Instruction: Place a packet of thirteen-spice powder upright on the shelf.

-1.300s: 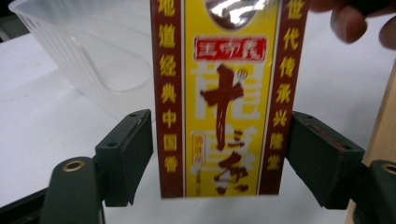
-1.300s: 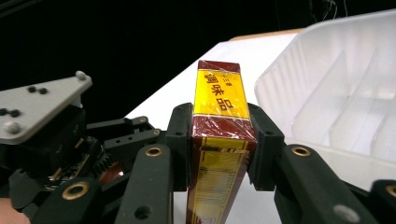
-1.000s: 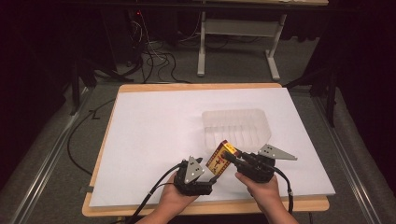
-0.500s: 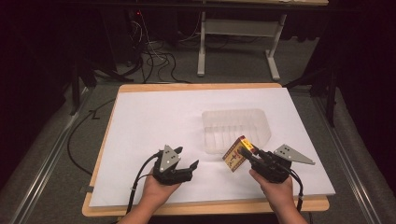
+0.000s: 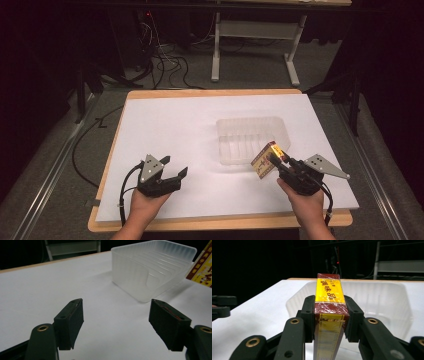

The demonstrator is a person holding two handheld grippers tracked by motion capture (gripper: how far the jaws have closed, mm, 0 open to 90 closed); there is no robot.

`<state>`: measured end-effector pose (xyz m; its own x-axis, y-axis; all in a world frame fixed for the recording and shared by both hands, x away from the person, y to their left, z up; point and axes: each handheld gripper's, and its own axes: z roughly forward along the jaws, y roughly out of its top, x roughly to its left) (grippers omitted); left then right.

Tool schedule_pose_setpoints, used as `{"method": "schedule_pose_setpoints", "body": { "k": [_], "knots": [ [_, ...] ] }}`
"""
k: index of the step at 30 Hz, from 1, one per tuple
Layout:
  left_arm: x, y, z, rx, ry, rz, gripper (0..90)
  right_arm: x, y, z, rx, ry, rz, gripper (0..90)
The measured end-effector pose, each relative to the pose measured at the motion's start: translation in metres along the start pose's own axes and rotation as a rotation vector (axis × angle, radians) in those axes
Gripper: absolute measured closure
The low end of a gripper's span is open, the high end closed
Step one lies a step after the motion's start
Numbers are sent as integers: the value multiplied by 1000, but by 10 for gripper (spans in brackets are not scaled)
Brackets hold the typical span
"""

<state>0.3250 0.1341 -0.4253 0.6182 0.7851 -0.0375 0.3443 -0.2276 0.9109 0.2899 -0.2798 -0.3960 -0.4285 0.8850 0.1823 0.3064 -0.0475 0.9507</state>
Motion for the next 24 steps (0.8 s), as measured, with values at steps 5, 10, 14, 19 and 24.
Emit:
{"method": "schedule_pose_setpoints", "body": {
  "k": [5, 10, 14, 19, 24],
  "knots": [
    [-1, -1, 1, 6, 14, 19, 278, -2, 3, -2, -10, -29, -1, 680],
    [-2, 0, 5, 28, -1, 28, 236, -5, 7, -3, -22, -77, 1, 680],
    [-3, -1, 7, 32, -11, 27, 239, -5, 14, -1, -42, -114, 3, 680],
    [-4, -2, 6, 31, -10, 28, 238, -7, 25, 8, -58, -140, 9, 680],
    [-5, -3, 5, 25, -11, 32, 240, -13, 30, 20, -43, -154, 14, 679]
  ]
}}
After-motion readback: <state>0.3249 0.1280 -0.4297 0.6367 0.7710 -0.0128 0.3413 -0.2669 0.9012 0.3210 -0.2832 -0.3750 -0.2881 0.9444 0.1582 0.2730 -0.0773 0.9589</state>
